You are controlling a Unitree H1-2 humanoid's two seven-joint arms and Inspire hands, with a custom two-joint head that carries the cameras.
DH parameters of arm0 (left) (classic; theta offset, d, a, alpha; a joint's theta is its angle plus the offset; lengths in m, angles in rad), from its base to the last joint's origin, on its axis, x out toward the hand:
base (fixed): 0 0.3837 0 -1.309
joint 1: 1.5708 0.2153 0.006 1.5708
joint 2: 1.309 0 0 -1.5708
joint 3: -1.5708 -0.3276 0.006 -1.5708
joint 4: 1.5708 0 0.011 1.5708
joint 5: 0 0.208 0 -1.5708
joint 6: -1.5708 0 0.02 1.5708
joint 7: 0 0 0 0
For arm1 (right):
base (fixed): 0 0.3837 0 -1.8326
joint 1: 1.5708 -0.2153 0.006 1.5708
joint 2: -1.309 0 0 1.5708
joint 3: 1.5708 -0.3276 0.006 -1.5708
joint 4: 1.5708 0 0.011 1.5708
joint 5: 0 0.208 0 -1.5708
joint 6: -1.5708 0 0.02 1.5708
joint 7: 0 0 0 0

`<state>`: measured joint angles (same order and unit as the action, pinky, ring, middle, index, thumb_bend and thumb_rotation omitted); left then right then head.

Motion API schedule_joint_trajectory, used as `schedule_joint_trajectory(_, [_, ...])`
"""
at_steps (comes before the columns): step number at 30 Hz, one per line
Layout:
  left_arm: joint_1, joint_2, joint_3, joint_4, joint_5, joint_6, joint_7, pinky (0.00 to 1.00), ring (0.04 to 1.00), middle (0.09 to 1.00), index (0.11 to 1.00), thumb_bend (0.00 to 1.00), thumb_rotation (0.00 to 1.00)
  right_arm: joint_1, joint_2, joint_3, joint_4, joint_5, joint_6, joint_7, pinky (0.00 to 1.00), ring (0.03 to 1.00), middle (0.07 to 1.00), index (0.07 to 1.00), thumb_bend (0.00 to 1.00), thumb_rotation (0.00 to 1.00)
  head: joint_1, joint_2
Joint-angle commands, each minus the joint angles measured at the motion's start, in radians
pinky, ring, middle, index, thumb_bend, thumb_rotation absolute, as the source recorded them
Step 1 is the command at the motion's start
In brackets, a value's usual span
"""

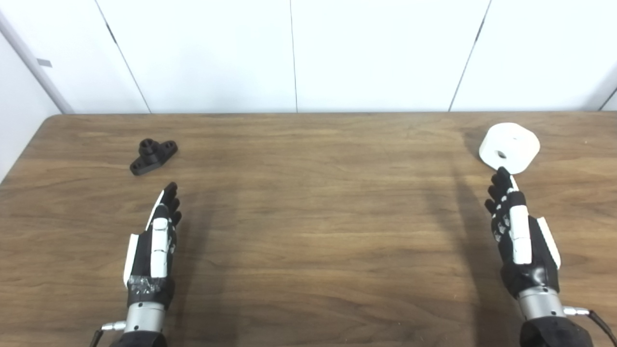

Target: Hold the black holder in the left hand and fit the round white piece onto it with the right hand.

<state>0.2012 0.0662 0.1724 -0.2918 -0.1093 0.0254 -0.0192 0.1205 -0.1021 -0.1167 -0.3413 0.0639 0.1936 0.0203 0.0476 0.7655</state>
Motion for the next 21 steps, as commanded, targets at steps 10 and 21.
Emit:
schedule_joint_trajectory(10, [0.012, 0.009, -0.003, -0.026, 0.016, -0.023, 0.007, 1.00, 1.000, 0.996, 0.972, 0.48, 0.98, -0.013, -0.007, -0.006, -0.023, 0.002, -0.038, -0.001, 1.00, 1.000, 0.994, 0.981, 0.59, 1.00, 0.021, -0.022])
schedule_joint_trajectory(21, [0.047, -0.023, -0.043, -0.012, 0.081, -0.094, 0.018, 1.00, 0.992, 0.985, 0.967, 0.45, 1.00, 0.020, -0.053, -0.027, 0.013, 0.039, -0.093, 0.039, 1.00, 1.000, 1.000, 1.000, 0.56, 1.00, 0.188, -0.150])
